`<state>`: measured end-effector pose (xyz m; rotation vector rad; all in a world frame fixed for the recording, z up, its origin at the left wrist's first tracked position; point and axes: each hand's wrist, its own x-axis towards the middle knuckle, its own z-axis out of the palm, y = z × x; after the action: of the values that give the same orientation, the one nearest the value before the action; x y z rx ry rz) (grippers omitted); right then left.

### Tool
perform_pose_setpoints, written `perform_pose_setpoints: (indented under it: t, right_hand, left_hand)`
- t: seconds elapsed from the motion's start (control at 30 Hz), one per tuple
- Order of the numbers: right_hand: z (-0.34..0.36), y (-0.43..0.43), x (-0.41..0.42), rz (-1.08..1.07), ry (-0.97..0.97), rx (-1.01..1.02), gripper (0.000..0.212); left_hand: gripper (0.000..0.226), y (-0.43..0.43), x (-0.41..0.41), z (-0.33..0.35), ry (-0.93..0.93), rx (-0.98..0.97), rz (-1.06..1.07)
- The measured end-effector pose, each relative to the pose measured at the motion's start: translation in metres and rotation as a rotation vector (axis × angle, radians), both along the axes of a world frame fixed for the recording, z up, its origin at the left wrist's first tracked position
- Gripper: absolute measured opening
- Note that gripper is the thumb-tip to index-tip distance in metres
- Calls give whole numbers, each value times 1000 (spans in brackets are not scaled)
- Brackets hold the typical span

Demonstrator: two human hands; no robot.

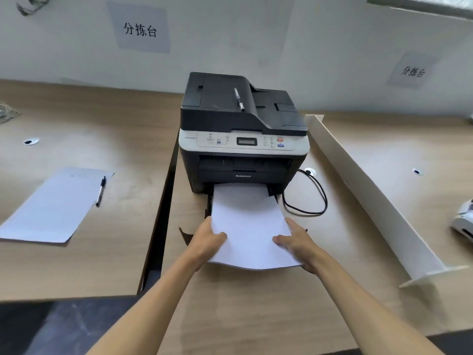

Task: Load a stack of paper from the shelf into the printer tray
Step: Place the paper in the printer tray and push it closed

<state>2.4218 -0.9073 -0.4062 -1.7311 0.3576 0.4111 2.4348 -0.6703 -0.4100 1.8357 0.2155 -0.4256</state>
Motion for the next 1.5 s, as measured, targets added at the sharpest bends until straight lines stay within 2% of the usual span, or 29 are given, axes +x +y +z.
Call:
perform_pose_setpoints:
  t: [0.1, 0.37, 0.5, 0.6, 0.67, 0.9, 1.03, 1.13, 1.23, 1.37, 1.5]
  right_hand:
    - [-8, -11, 18, 38, 19, 12, 39]
    - [-23, -11, 62, 15, 55, -27, 73]
    - [-28, -8, 81, 6, 62, -45, 70]
    - [-36, -5, 94, -5, 52, -87, 80]
    - [-43, -3, 102, -13, 27, -111, 79]
    - [-66, 0, 131, -3, 2, -120, 52]
    - [-75, -2, 149, 6, -31, -171, 57]
    - [-82, -1, 161, 11, -71, -205, 58]
    - [-89, 4, 168, 19, -99, -267, 63]
    - [-99, 12, 174, 43, -142, -427, 71]
    - [-103, 15, 182, 40, -124, -529, 78]
  left_hand:
    - [27, -10, 14, -8, 40, 14, 38]
    - [38, -18, 51, -19, 24, 73, 26]
    - [33, -21, 68, -26, 2, 74, 38]
    - [43, -22, 79, -37, -18, 92, 36]
    - [45, -22, 86, -45, -27, 115, 38]
    - [45, -19, 115, -74, -101, 184, 73]
    - [46, -21, 132, -87, -126, 220, 95]
    - [43, -26, 142, -96, -152, 293, 87]
    - [51, -31, 148, -102, -156, 375, 73]
    - [60, -35, 152, -107, -183, 688, 2]
    - [50, -41, 157, -106, -255, 836, -16]
